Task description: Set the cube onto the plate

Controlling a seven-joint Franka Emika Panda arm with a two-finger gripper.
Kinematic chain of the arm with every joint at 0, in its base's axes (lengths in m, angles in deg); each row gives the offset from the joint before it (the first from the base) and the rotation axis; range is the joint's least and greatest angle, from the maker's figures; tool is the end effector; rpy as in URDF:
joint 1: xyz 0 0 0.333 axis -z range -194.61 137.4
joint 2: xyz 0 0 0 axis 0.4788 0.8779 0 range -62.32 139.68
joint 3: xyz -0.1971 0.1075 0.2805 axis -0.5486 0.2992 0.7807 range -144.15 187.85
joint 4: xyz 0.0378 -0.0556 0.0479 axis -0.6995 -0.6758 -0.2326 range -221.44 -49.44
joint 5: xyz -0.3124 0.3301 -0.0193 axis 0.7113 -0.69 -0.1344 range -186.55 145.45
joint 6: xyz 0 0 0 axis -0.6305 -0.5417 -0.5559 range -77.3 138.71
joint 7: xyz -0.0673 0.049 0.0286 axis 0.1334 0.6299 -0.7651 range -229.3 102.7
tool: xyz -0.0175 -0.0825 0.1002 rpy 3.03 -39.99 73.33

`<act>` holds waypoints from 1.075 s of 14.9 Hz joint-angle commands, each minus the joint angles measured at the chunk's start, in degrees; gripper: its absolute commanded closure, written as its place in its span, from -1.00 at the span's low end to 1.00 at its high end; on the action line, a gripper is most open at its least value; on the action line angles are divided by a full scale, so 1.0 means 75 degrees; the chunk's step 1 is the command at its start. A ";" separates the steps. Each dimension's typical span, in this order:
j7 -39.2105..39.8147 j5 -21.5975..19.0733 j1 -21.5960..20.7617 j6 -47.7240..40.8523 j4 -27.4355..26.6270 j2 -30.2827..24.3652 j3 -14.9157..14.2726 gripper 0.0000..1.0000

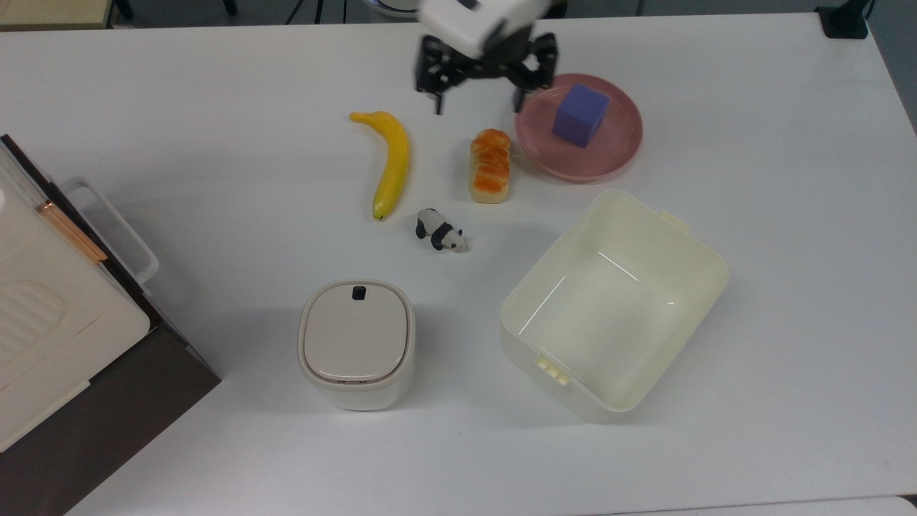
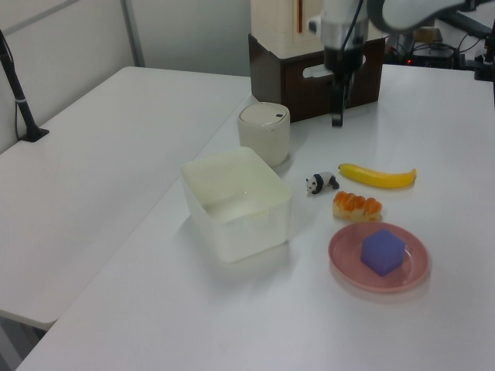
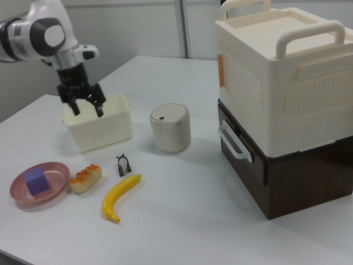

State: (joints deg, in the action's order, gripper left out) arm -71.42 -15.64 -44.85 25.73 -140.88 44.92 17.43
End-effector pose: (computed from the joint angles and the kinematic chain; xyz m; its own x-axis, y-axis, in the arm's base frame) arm 0.6522 0.1291 0.5417 0.9963 0.0835 0.0184 0.0815 -0.9926 0.0905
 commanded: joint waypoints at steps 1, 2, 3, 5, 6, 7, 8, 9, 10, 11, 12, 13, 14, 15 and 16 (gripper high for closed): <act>-0.0242 -0.0022 0.0686 -0.0255 -0.0096 -0.0725 0.0026 -1.00; -0.0184 -0.0034 0.0979 -0.0465 0.0044 -0.0785 0.0096 -1.00; -0.0148 -0.0081 0.1179 -0.0594 0.0127 -0.0797 0.0108 -1.00; 0.0073 -0.0140 0.1426 -0.0794 0.0163 -0.0890 0.0155 -1.00; 0.0214 -0.0140 0.1555 -0.0818 0.0163 -0.0949 0.0213 -1.00; 0.0262 -0.0140 0.1695 -0.0842 0.0151 -0.0961 0.0353 -1.00; 0.0274 -0.0140 0.1905 -0.0853 0.0139 -0.0949 0.0575 -1.00; 0.0285 -0.0116 0.1989 -0.0854 0.0116 -0.0949 0.0693 -1.00; 0.0286 -0.0116 0.2013 -0.0854 0.0104 -0.0949 0.0718 -1.00; 0.0286 -0.0116 0.2013 -0.0865 0.0093 -0.0949 0.0729 -1.00; 0.0286 -0.0116 0.2013 -0.0865 0.0058 -0.0949 0.0729 -1.00; 0.0286 -0.0116 0.2001 -0.0877 -0.0036 -0.0961 0.0753 -1.00; 0.0286 -0.0058 0.2048 -0.0889 -0.0071 -0.0961 0.0973 -1.00; 0.0286 -0.0034 0.2199 -0.0935 -0.0072 -0.0961 0.1103 -1.00; 0.0286 -0.0034 0.2282 -0.0970 -0.0072 -0.0961 0.1186 -1.00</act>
State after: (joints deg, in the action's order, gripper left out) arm -70.24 -15.85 -30.08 20.48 -140.65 38.47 23.39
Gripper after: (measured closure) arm 0.000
